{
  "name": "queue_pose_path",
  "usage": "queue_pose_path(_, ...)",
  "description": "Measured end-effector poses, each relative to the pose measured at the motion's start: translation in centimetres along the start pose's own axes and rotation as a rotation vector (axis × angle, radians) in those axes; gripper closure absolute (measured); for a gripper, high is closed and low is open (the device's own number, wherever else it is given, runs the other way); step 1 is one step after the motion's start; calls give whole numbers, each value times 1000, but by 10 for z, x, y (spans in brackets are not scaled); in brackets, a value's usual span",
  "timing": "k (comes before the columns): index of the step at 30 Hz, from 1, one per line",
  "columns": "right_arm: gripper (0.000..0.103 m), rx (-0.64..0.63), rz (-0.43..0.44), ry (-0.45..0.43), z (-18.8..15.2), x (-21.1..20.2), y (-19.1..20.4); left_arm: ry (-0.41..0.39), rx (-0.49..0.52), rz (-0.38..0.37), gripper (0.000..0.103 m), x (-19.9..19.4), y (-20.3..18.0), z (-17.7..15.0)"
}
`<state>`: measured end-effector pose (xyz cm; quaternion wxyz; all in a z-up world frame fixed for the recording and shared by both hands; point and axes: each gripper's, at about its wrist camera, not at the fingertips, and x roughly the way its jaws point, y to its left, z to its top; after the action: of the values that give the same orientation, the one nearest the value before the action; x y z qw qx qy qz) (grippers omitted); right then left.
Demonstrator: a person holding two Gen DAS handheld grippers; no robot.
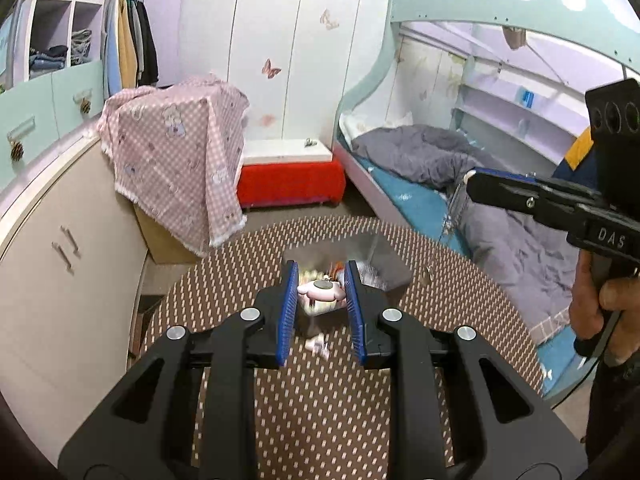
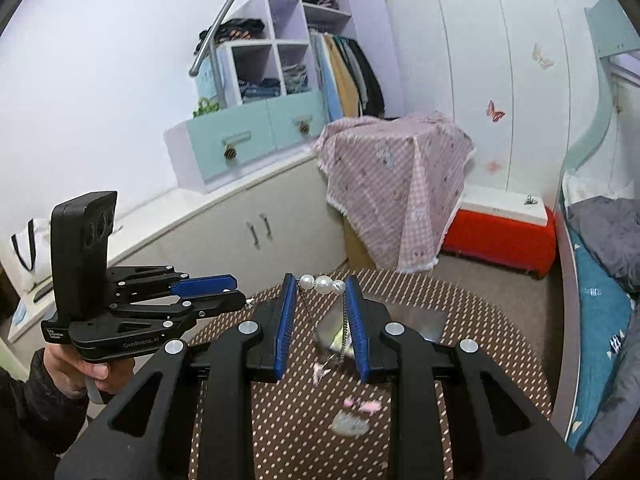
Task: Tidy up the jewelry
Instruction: 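Drop the white charm from the left tool into the grey box while the right tool drops the pearl pendant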
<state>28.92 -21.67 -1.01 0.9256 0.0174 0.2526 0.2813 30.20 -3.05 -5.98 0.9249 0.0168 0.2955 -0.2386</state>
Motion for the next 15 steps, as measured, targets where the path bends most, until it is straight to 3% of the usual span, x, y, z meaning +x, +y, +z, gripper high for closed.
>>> queue_pose_path(6, 80, 23, -25, -20, 21, 8, -18, -20, -12, -12, 79, 14, -4, 33)
queue_pose_path(15, 80, 96, -49, 38, 20, 43, -47, 31, -18, -40, 79, 53, -9, 47)
